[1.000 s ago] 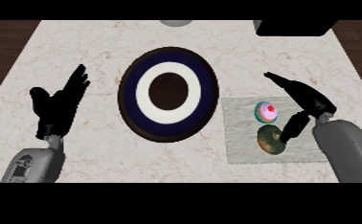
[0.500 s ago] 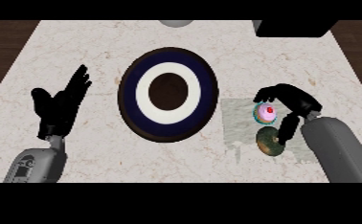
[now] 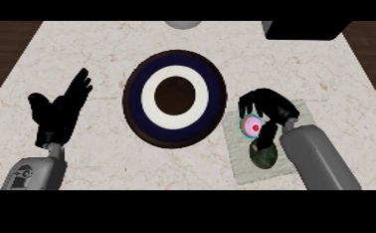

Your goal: Pick the cupcake from the placemat and place it in the plate

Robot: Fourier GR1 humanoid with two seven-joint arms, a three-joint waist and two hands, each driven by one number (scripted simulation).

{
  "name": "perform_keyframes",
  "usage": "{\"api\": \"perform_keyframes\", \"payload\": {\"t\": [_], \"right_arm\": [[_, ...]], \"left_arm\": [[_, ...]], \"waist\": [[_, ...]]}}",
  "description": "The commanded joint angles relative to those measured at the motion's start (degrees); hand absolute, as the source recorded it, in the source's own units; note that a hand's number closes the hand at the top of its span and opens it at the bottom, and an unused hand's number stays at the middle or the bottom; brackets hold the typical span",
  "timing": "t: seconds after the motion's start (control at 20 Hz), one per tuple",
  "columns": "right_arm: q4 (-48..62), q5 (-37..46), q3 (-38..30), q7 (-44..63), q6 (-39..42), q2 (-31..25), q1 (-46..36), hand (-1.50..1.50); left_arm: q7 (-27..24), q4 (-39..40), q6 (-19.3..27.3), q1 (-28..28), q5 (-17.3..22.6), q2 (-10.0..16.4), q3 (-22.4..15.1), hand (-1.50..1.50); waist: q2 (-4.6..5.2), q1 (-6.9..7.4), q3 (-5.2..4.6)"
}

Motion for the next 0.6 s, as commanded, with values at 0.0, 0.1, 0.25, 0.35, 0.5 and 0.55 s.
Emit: {"api": "perform_keyframes", "payload": {"t": [0.0, 0.1, 0.25, 0.35, 0.5, 0.55], "right_arm": [[-4.01, -2.91, 10.39, 8.25, -3.00, 11.93, -1.41, 1.50], [-4.66, -5.73, 13.31, 10.40, -3.70, 12.15, -5.21, 1.50], [-8.89, -6.93, 18.82, 19.01, -12.72, 12.36, -8.47, 1.50], [-11.73, -6.33, 21.54, 25.21, -17.84, 12.43, -11.90, 1.50], [-15.58, -5.03, 24.00, 32.53, -27.85, 12.50, -15.44, 1.50], [-16.88, -2.46, 24.81, 34.75, -32.15, 12.51, -15.48, 1.50]], "left_arm": [[0.50, 0.97, -0.91, -2.14, -0.18, -0.25, -1.02, 0.00], [-0.36, 0.27, -1.45, -1.80, -0.49, -1.40, -2.70, 0.00], [0.02, 1.51, -2.73, -2.37, -0.31, -0.81, -2.91, 0.00], [1.07, 1.16, -1.68, -3.49, -0.58, -2.00, -3.51, 0.00], [0.86, 2.33, -0.92, -3.90, -1.09, -2.04, -3.10, 0.00], [0.76, 2.67, -1.14, -3.82, -0.69, -1.39, -2.26, 0.00]], "waist": [[0.63, 2.44, 0.83], [0.85, 7.15, 0.87], [0.53, 6.83, 0.81], [0.06, 6.33, 0.81], [0.07, 5.66, 0.77], [-0.16, 4.71, 0.75]]}}
